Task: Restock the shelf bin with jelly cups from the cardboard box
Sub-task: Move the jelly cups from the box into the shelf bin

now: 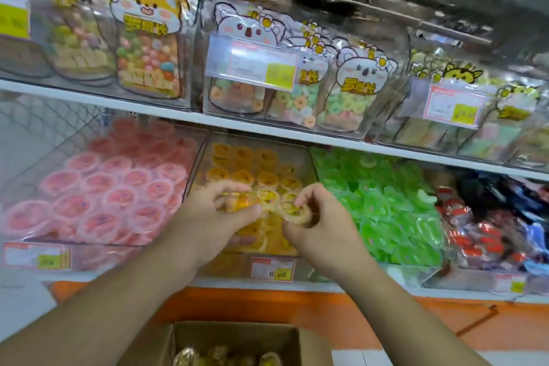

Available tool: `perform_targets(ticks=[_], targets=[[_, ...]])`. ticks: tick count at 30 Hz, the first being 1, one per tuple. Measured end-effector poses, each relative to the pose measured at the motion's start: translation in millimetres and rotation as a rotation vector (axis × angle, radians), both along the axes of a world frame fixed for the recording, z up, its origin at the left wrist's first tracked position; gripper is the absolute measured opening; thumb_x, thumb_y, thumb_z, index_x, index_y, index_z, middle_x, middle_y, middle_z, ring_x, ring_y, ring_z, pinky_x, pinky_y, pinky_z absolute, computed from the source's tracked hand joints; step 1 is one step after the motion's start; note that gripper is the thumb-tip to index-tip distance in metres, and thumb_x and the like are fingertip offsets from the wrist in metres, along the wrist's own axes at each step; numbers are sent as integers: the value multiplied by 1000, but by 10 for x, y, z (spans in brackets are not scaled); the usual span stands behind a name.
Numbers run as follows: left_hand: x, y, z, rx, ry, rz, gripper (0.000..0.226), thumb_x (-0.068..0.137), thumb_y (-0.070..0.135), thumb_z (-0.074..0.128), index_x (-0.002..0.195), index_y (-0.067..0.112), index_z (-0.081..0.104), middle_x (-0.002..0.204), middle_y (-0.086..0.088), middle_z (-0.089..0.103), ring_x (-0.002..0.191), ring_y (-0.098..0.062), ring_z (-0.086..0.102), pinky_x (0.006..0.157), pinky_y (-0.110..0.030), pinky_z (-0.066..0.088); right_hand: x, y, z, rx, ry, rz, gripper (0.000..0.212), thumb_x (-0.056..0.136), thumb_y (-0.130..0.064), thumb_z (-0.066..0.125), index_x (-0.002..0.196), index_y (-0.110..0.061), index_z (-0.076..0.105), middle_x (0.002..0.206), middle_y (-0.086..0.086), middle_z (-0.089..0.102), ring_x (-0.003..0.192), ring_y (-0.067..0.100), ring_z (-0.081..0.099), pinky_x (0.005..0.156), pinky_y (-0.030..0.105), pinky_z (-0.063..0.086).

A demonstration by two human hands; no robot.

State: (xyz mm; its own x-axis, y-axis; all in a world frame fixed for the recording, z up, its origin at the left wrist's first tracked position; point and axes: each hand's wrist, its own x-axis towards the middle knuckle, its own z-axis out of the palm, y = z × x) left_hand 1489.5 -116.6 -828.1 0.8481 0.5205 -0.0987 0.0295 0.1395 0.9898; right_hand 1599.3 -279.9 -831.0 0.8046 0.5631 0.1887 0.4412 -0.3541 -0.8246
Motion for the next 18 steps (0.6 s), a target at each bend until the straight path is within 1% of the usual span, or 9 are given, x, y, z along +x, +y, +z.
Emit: perform_targets(ticks=[1,3,6,8,10,12,14,16,18], targets=[[108,36,-12,2,-16,8,35,87,10,82,119,21,71,113,0,70,91,-14,77,72,-41,66,98,68,17,-32,-43,-11,29,77,-8,73,89,-21,51,64,-10,54,53,9,44,51,24,39],[329,115,-51,45,-32,25,36,86,9,83,118,19,70,106,-2,73,89,-16,77,71,-43,66,325,210,51,-118,-143,-30,27,72,-17,72,88,-23,51,73,-7,62,61,14,51,59,33,46],[614,233,-144,15,-44,35,35,84,7,83,114,18,69,100,-5,76,91,-19,77,73,-48,66,677,435,134,-335,-311,-92,20,79,-23,74,89,-20,57,91,2,71,87,26,67,76,35,52],[757,283,-223,-9,-46,37,33,84,6,83,110,18,67,103,-9,75,93,-22,77,73,-51,66,900,569,175,-480,-364,-104,14,89,-28,70,98,-21,62,107,9,72,103,30,67,86,35,52],[850,313,-286,-16,-52,40,33,85,7,83,111,17,66,106,-10,74,93,-23,77,73,-50,66,1111,671,172,-636,-318,-108,24,95,-31,66,114,-16,66,120,12,69,113,32,64,95,36,52],[898,333,-336,-16,-55,41,34,84,10,85,111,18,66,106,-10,75,91,-24,78,72,-49,66,1288,766,158,-673,-408,-127,28,90,-34,71,115,-21,66,125,9,67,117,31,63,97,31,48],[927,340,-372,-14,-55,37,34,83,12,86,111,19,67,106,-9,75,90,-24,78,71,-48,66,1395,851,150,-670,-521,-146,36,81,-43,78,111,-28,65,128,7,66,120,29,62,96,30,49],[940,345,-396,-15,-56,30,35,82,14,87,111,21,68,107,-9,74,88,-24,78,70,-47,66,1465,914,135,-704,-552,-143,38,77,-48,80,106,-32,61,129,6,65,122,29,60,96,33,49],[933,355,-406,-16,-61,19,35,83,14,87,111,22,69,106,-9,75,88,-22,78,69,-45,66,1534,956,113,-760,-557,-128,38,77,-50,80,102,-29,61,125,5,66,120,28,61,92,34,49]])
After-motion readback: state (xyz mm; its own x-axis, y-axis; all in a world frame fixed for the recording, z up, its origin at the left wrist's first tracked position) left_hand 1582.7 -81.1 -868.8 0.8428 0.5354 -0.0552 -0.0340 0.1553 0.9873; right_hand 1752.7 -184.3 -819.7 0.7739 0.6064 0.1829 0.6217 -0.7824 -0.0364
